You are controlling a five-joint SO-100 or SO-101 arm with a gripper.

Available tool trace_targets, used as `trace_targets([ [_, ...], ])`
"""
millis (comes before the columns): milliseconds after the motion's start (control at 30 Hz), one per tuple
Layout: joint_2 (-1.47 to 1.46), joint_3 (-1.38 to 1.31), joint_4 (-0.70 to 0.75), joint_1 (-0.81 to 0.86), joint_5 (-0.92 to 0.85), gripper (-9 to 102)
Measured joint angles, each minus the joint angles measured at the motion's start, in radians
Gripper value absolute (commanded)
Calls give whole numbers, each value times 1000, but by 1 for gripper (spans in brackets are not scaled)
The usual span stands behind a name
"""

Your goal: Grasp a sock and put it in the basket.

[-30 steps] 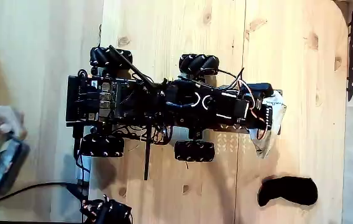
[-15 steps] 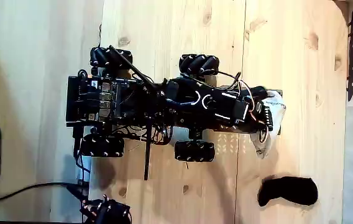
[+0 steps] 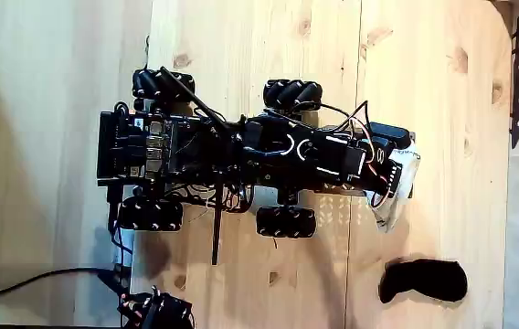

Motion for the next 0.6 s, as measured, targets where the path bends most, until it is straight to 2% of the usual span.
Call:
trace_targets([
  [467, 0, -2, 0, 67, 12, 0],
  [600, 0, -2, 0, -29, 12, 0],
])
